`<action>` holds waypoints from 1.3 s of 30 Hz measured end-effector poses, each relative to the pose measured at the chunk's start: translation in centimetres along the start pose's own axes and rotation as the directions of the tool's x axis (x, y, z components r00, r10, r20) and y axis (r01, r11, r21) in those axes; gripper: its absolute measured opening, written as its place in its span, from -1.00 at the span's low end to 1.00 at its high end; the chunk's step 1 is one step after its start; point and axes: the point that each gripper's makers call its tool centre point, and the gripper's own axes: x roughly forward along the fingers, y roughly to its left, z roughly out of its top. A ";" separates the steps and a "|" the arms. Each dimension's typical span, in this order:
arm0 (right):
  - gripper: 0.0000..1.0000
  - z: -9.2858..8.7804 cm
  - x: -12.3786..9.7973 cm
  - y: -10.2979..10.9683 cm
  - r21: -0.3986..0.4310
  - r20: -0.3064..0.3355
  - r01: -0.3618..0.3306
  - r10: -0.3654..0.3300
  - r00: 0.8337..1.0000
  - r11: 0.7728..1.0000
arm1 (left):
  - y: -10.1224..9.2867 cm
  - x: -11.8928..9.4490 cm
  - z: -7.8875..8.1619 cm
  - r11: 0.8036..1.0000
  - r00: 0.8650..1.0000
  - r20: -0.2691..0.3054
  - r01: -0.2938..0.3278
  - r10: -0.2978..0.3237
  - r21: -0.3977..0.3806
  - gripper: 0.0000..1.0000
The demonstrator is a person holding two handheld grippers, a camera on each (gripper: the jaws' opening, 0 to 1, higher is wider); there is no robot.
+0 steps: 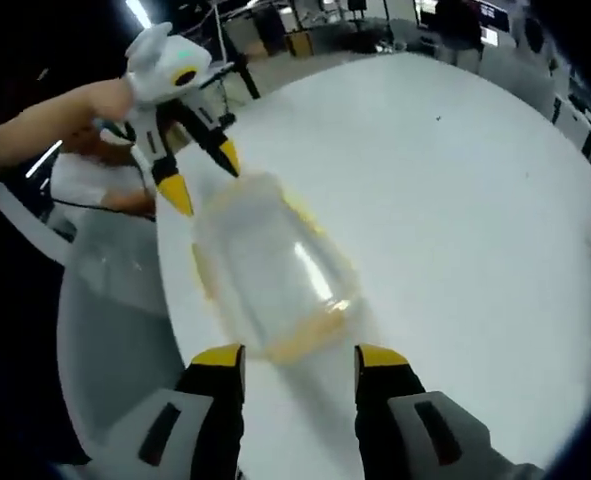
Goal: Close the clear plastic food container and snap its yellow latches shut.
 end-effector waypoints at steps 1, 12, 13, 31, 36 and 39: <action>-0.15 0.0 0.0 -0.1 0.010 0.003 0.009 -0.009 1.000 1.000 | 0.1 0.0 0.0 1.000 1.000 0.002 0.002 -0.002 -0.014 -0.07; -0.08 0.2 0.2 -0.6 0.156 0.047 0.035 -0.043 0.998 0.987 | 1.1 0.2 -0.9 0.983 1.000 -0.011 -0.030 0.029 -0.179 -0.14; -0.08 0.2 0.2 -0.6 0.162 0.048 0.036 -0.044 0.998 0.986 | 1.1 0.2 -0.8 0.977 1.000 -0.001 -0.029 0.030 -0.209 -0.14; -0.20 0.4 0.9 -0.7 0.346 0.080 0.021 -0.052 0.995 0.938 | 1.5 0.8 -0.2 0.904 0.998 0.051 -0.001 0.025 -0.427 -0.22; -0.18 0.5 0.9 -0.8 0.361 0.090 0.017 -0.053 0.995 0.932 | 1.6 1.0 -0.3 0.892 0.998 0.061 0.007 0.023 -0.451 -0.23; -0.19 0.5 1.0 -0.8 0.379 0.089 0.015 -0.053 0.995 0.925 | 1.7 1.2 -0.4 0.885 0.998 0.055 0.007 0.021 -0.466 -0.22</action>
